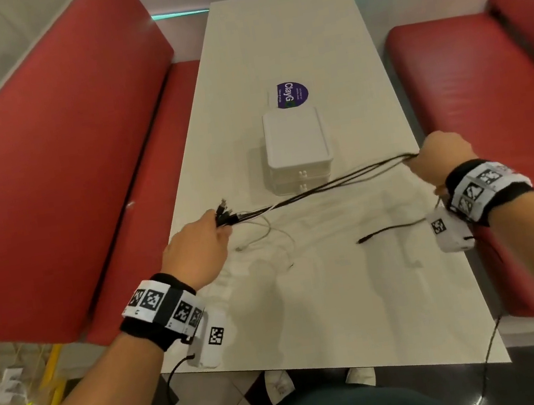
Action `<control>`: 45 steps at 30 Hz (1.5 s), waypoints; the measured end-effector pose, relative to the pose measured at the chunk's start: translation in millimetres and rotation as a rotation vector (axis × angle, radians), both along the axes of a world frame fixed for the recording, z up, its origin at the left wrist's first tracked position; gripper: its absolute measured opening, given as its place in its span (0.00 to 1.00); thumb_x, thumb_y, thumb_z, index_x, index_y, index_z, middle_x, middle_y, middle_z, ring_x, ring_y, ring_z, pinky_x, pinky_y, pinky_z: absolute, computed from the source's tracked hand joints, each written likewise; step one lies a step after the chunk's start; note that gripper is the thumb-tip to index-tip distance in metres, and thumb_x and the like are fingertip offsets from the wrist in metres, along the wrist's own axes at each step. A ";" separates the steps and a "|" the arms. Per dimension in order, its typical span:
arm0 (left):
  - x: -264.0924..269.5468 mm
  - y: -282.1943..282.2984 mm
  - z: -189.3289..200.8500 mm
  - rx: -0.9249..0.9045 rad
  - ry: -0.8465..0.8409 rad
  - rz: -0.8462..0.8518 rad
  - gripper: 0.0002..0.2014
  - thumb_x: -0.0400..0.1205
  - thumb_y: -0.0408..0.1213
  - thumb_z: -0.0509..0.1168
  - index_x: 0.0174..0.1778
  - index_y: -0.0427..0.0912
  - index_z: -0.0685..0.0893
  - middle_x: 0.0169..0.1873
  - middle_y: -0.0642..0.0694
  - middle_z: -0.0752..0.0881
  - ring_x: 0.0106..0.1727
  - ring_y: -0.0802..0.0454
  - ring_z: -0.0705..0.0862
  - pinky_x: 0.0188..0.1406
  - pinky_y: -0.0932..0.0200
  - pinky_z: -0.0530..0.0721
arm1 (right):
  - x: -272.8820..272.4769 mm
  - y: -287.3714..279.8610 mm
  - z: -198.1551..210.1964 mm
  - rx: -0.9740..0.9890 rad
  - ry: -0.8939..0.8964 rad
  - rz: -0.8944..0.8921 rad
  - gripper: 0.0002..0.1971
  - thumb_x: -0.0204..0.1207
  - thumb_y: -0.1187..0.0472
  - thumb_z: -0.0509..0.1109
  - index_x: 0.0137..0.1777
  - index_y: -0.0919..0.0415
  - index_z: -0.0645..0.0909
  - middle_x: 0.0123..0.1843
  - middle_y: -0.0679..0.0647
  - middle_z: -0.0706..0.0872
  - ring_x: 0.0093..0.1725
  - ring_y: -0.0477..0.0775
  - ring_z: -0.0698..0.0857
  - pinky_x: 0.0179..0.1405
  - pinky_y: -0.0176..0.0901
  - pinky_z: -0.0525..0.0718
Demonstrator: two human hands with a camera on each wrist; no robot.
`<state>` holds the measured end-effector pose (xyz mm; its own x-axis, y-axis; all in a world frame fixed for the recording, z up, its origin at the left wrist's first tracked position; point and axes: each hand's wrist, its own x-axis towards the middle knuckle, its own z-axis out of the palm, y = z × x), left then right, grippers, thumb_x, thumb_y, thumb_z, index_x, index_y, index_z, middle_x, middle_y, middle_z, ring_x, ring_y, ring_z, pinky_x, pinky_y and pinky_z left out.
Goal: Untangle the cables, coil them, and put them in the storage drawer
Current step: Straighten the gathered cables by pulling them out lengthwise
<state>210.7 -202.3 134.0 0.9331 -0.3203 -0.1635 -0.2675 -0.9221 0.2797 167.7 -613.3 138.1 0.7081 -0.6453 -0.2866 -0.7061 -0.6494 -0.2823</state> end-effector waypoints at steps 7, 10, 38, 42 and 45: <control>-8.5 -35.1 -3.0 -0.059 0.054 -0.102 0.10 0.87 0.50 0.56 0.48 0.47 0.72 0.37 0.47 0.84 0.39 0.40 0.82 0.39 0.46 0.82 | -2.4 -10.5 9.3 0.199 -0.368 -0.053 0.38 0.76 0.71 0.65 0.85 0.50 0.60 0.73 0.61 0.80 0.60 0.65 0.83 0.52 0.43 0.77; -16.9 -46.2 -5.6 -0.022 0.073 -0.159 0.10 0.88 0.50 0.55 0.48 0.47 0.71 0.37 0.48 0.83 0.38 0.42 0.82 0.37 0.48 0.80 | -6.4 -0.1 4.4 0.076 -0.086 -0.052 0.48 0.76 0.66 0.65 0.89 0.50 0.39 0.64 0.69 0.81 0.56 0.70 0.85 0.54 0.53 0.84; -15.0 -22.7 8.2 -0.887 0.297 0.030 0.16 0.82 0.48 0.65 0.33 0.56 0.65 0.26 0.59 0.67 0.27 0.57 0.67 0.33 0.56 0.68 | -20.8 131.4 -4.5 -0.518 0.152 0.848 0.48 0.66 0.49 0.74 0.84 0.61 0.58 0.84 0.61 0.62 0.83 0.67 0.61 0.81 0.65 0.61; -26.0 -41.4 17.9 -1.182 0.441 -0.066 0.14 0.85 0.38 0.61 0.36 0.46 0.63 0.26 0.50 0.64 0.26 0.52 0.64 0.28 0.56 0.67 | -19.5 191.5 -18.1 0.125 -0.117 1.148 0.66 0.52 0.33 0.85 0.87 0.49 0.52 0.87 0.52 0.61 0.86 0.58 0.56 0.86 0.59 0.54; -27.2 -48.5 27.1 -1.374 0.516 -0.088 0.14 0.86 0.35 0.59 0.37 0.45 0.62 0.23 0.53 0.63 0.24 0.53 0.61 0.27 0.57 0.65 | -17.6 207.6 -42.4 0.382 -0.209 1.111 0.35 0.62 0.36 0.83 0.66 0.44 0.74 0.68 0.48 0.85 0.70 0.51 0.80 0.83 0.53 0.62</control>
